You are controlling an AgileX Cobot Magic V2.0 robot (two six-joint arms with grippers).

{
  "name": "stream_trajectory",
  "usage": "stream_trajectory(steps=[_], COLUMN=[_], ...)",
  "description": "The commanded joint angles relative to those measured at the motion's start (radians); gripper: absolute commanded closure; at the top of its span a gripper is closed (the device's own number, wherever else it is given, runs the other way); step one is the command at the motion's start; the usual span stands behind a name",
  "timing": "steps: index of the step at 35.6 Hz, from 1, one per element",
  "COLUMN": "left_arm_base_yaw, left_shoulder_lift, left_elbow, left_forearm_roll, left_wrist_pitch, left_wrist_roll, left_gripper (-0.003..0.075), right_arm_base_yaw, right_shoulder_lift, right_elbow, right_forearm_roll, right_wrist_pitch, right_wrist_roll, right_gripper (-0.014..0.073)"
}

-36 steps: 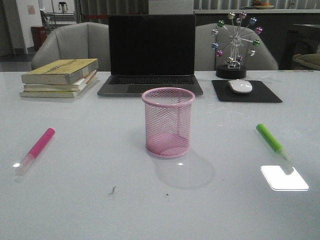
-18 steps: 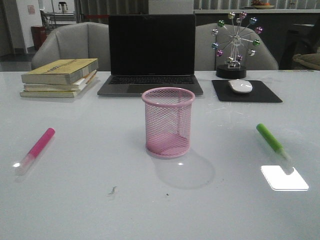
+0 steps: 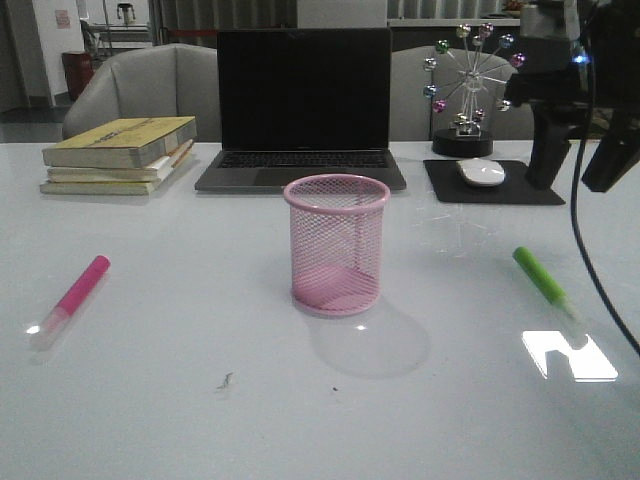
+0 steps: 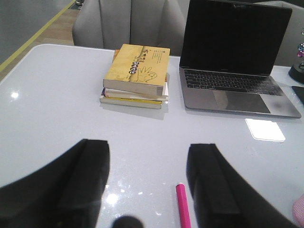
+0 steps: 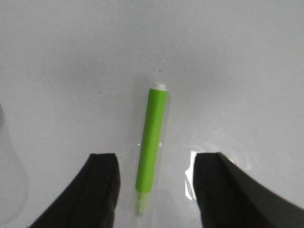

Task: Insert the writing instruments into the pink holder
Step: 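Lower the right gripper over the green marker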

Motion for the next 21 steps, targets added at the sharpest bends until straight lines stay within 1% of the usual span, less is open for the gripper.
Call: stream_trajectory(steps=[1, 15, 21], left_arm_base_yaw=[0.002, 0.002, 0.002], left_shoulder_lift=[-0.003, -0.003, -0.003], left_elbow=[-0.032, -0.032, -0.032], left_forearm_roll=[-0.010, -0.010, -0.010], left_wrist_pitch=[-0.072, -0.072, -0.072], left_wrist_roll=[-0.008, -0.008, -0.008], left_gripper=[0.0296, 0.0296, 0.0296], right_arm_base_yaw=[0.001, 0.003, 0.003], right_shoulder_lift=[0.003, 0.123, 0.134], right_elbow=[-0.050, -0.054, -0.054], right_forearm_roll=[0.007, 0.007, 0.007], right_wrist_pitch=[0.002, 0.009, -0.002], right_wrist_roll=[-0.010, -0.010, -0.010], right_gripper=[0.0127, 0.0127, 0.0139])
